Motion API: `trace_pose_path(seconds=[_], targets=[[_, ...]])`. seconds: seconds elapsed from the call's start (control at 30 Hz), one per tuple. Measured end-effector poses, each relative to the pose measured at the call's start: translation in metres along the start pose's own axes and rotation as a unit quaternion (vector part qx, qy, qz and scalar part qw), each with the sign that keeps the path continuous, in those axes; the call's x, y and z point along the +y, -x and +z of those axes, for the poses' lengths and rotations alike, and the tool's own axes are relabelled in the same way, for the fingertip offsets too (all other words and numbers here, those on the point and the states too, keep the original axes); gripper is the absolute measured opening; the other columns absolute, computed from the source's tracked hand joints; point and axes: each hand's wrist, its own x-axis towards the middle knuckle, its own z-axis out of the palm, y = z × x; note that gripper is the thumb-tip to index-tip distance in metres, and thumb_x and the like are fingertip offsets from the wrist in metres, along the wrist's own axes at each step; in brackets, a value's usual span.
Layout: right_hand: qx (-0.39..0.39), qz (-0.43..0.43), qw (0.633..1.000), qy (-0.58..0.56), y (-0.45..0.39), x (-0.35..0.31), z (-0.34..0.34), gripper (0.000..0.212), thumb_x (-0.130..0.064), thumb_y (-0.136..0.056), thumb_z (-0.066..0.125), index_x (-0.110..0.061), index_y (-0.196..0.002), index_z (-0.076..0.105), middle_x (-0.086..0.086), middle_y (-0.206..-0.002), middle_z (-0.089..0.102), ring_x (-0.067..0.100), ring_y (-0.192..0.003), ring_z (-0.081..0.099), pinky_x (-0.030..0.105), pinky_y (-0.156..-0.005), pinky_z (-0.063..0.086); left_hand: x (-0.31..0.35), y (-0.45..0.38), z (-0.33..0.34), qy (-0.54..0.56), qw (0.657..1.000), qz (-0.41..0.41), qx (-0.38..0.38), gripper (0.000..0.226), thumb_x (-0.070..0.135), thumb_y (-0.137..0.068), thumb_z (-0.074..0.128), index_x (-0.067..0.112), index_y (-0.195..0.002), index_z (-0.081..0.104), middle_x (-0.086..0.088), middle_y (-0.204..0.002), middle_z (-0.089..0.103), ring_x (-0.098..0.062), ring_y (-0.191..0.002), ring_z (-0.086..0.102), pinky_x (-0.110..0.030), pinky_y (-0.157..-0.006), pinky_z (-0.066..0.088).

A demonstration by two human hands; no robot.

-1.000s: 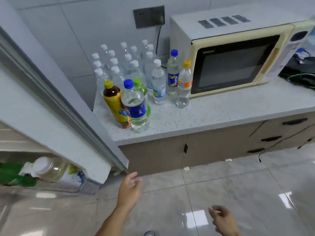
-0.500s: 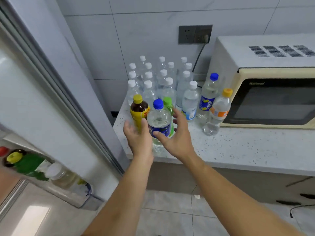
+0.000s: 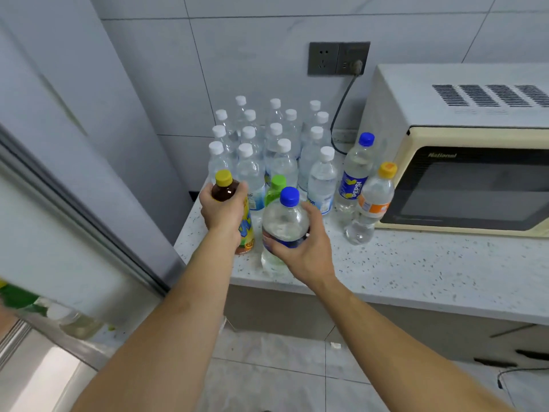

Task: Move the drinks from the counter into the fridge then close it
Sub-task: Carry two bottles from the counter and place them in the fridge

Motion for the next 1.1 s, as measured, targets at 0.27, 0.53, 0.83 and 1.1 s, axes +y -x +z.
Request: trace_pose_path(seconds=[0.27,0.53,0.83,1.1], targets=[[0.061,0.035,0.997,0.032,-0.004,0.013,-0.069,0.075,-0.051,-0.059,0.088,-0.058,-0.113,0.035,-0.038,-0.11,0.054,-0.014,-0.103,0.056,0.014,-0.078,0.047,-0.019,0.005,0.0,-0.117,0.989,0.082,0.034,0.062,0.044,-0.058,0.082,0.04,-0.108,0.045,0.017,-0.104,0.062,-0.015,-0.097,0.063,-0.03,-0.08,0.046],[-0.001,0.064,0.997,0.047,-0.03,-0.007,-0.074,0.102,-0.057,-0.051,0.086,-0.037,-0.137,0.035,-0.016,-0.131,0.05,0.01,-0.117,0.052,0.032,-0.097,0.047,-0.041,0.046,-0.033,-0.197,0.968,0.154,0.016,0.06,0.039,-0.059,0.082,0.044,-0.11,0.051,0.009,-0.113,0.062,-0.016,-0.098,0.062,-0.035,-0.087,0.051],[-0.04,-0.026,0.997,0.06,0.009,-0.015,-0.073,0.07,-0.039,-0.061,0.085,-0.03,-0.119,0.047,-0.017,-0.106,0.057,0.007,-0.096,0.054,0.026,-0.084,0.045,-0.077,0.144,-0.099,-0.067,0.992,0.105,-0.011,0.045,0.033,-0.054,0.081,0.042,-0.095,0.065,0.025,-0.085,0.068,0.003,-0.08,0.066,-0.017,-0.067,0.055],[-0.097,-0.029,0.994,0.033,0.096,-0.022,-0.05,0.063,-0.046,-0.06,0.08,-0.048,-0.111,0.042,-0.039,-0.099,0.055,-0.003,-0.088,0.053,0.02,-0.077,0.043,-0.139,0.213,-0.209,-0.055,0.998,0.021,0.027,0.054,0.031,-0.051,0.081,0.04,-0.103,0.066,0.014,-0.086,0.07,-0.007,-0.081,0.07,-0.031,-0.065,0.06]])
